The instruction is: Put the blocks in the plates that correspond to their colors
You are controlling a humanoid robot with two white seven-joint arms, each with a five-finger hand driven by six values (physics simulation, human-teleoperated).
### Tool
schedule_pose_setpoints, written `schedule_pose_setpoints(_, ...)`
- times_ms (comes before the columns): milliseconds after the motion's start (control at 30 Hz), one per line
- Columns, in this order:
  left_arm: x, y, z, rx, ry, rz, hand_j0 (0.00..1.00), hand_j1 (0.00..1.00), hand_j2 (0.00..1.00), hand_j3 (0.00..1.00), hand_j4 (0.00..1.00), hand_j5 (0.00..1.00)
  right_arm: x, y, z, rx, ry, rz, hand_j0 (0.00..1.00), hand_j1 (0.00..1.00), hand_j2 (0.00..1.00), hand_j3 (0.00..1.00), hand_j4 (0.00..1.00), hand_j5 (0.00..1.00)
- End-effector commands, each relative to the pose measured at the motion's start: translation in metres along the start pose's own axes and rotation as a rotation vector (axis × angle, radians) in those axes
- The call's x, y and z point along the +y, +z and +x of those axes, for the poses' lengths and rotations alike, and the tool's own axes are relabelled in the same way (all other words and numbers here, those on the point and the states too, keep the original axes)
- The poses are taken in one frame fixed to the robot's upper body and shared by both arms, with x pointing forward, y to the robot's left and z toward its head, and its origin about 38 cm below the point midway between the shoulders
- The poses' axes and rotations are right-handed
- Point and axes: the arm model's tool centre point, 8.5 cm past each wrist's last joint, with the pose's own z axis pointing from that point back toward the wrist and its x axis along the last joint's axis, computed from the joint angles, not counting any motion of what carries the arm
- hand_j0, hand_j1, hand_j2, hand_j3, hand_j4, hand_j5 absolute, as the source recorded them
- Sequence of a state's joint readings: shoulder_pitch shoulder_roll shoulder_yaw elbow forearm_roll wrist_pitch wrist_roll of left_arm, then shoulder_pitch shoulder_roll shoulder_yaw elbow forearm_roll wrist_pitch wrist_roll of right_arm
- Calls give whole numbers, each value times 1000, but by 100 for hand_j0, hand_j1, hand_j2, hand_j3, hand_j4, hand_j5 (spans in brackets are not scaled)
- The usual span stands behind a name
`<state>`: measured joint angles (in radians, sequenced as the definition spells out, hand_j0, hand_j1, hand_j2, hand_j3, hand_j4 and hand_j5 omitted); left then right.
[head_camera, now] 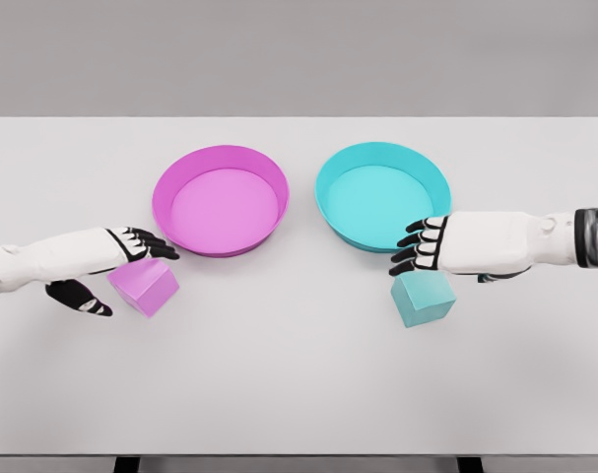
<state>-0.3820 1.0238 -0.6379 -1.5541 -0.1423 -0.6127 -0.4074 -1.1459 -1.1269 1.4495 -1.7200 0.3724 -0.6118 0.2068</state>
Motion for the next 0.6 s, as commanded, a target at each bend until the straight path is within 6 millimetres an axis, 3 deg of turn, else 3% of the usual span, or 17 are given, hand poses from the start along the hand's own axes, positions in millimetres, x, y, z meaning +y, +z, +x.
schedule_pose_setpoints(0,-1,-2,0,2,-8,-5,100,100,100,100,100,100,-7,-15,4,-38,0,-21,100,100,100,100,100,100)
schedule_pose_setpoints(167,-5,-8,-2,7,-13,-7,100,100,100,100,100,100,-3,-28,-9,-27,-7,1,100,100,100,100,100,100)
schedule_pose_setpoints(567,-9,-6,-15,42,7,-4,99,99,99,99,99,99,23,-32,-7,-28,-46,76,100,100,100,100,100,100)
